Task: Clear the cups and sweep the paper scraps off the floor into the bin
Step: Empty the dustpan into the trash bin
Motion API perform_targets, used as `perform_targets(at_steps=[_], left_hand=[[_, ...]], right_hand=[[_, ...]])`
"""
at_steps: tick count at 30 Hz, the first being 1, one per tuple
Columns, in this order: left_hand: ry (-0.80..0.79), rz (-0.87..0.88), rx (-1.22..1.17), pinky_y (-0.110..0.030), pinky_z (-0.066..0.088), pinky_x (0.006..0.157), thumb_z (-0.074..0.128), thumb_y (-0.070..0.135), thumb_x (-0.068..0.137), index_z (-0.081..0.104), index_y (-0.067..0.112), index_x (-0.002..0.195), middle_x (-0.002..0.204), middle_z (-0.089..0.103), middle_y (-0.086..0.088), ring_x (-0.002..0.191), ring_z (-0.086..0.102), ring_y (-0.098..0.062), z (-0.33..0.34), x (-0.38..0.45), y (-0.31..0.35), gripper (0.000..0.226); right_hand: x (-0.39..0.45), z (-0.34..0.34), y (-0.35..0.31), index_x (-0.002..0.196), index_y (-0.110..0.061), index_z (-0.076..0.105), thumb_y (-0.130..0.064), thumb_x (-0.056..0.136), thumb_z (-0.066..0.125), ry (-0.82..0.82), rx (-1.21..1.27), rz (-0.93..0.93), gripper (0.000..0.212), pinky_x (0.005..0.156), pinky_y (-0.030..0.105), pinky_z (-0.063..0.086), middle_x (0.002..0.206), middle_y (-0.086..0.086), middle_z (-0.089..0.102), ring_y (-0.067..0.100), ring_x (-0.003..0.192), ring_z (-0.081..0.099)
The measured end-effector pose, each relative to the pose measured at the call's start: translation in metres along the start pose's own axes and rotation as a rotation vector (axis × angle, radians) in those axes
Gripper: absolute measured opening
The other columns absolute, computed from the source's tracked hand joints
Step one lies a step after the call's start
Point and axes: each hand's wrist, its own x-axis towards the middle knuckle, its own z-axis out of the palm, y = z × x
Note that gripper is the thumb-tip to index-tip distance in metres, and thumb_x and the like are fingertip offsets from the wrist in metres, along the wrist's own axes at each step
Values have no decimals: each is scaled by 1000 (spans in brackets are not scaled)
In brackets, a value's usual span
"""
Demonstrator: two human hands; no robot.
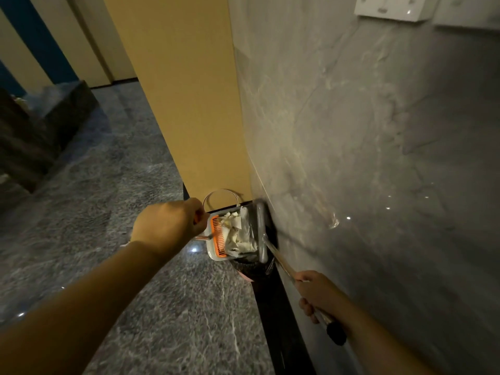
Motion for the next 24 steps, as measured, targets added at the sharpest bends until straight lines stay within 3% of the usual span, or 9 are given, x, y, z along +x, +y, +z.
perform_targets(at_steps=[5, 7, 11, 15, 18, 21, 24], left_hand=[[-37, 85, 13, -11, 24, 41, 88, 28, 68, 64, 21, 66, 45, 53, 4, 31, 46, -20, -2, 15, 4, 26], [-28, 106, 7, -17, 32, 42, 80, 34, 78, 65, 21, 72, 51, 55, 4, 40, 51, -20, -2, 21, 10, 21], [-205, 40, 44, -21, 35, 49, 55, 49, 94, 61, 29, 92, 64, 48, 13, 61, 52, -9, -15, 41, 25, 21], [-364, -9, -34, -15, 35, 50, 58, 48, 93, 64, 26, 100, 69, 50, 14, 63, 50, 0, -12, 55, 31, 24], [-469, -3, -136, -12, 38, 53, 60, 50, 91, 64, 24, 100, 75, 55, 14, 67, 53, 0, -9, 61, 30, 28], [-559, 5, -117, -19, 44, 61, 50, 59, 92, 59, 26, 96, 79, 58, 10, 71, 53, -2, -9, 70, 30, 34], [-599, -14, -95, -28, 54, 73, 42, 59, 96, 59, 27, 96, 81, 62, 7, 72, 58, -5, -7, 75, 35, 36]], right_hand=[[12, -2, 5, 120, 20, 41, -2, 97, 37, -8, 56, -3, 32, 34, 18, 33, 63, 14, 41, 11, 32, 44], [18, -6, 6, 121, 17, 44, -2, 98, 37, -25, 100, 28, 31, 34, 18, 34, 61, 13, 43, 11, 33, 44], [19, -8, 7, 117, 9, 48, -8, 97, 35, -32, 87, 62, 30, 40, 21, 35, 61, 14, 45, 16, 40, 42], [19, -6, 7, 105, -6, 52, -10, 99, 33, -25, 106, 80, 21, 40, 22, 36, 61, 12, 46, 15, 41, 41], [19, -4, 9, 112, 3, 51, -4, 99, 32, -20, 147, 81, 25, 35, 18, 34, 60, 11, 43, 13, 35, 41], [18, -2, 11, 128, 11, 44, -1, 98, 31, -38, 104, 70, 35, 34, 17, 35, 60, 9, 42, 10, 35, 42], [20, -1, 15, 134, 3, 44, -8, 98, 39, -10, 61, 48, 38, 39, 18, 39, 64, 3, 47, 10, 45, 46]])
